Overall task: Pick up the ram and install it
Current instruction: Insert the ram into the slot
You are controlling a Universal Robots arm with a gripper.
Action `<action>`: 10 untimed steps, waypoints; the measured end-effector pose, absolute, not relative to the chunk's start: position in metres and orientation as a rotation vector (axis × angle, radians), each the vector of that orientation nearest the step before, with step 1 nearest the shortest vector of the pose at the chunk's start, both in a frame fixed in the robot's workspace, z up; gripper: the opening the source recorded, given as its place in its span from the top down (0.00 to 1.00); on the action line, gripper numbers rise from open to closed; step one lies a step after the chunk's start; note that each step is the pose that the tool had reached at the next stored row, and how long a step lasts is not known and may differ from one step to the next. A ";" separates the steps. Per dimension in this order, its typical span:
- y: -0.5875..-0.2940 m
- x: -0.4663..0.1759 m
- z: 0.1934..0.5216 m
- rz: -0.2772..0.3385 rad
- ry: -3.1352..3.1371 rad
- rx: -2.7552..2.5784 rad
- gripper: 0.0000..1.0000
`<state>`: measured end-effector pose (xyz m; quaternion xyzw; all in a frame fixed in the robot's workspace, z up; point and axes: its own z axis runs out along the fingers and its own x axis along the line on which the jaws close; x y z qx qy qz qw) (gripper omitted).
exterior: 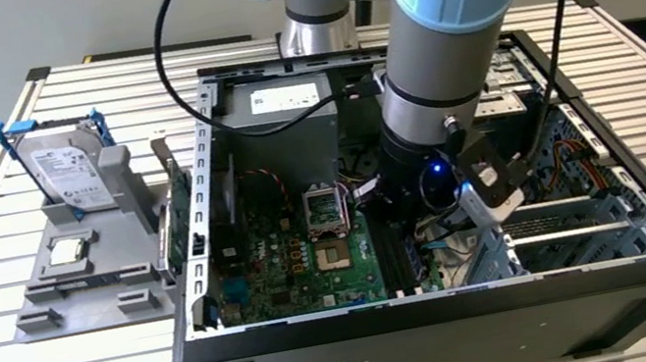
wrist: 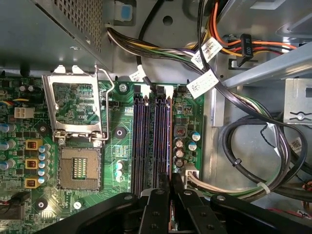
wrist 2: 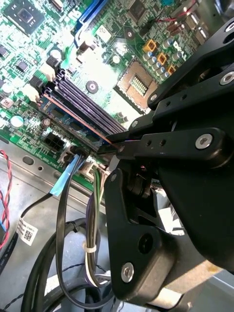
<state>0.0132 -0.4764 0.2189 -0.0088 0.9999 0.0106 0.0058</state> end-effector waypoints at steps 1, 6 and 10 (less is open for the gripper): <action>-0.476 0.013 0.219 0.032 3.130 -0.027 1.00; -0.476 0.011 0.219 0.032 3.130 -0.027 1.00; -0.476 0.009 0.219 0.032 3.130 -0.024 1.00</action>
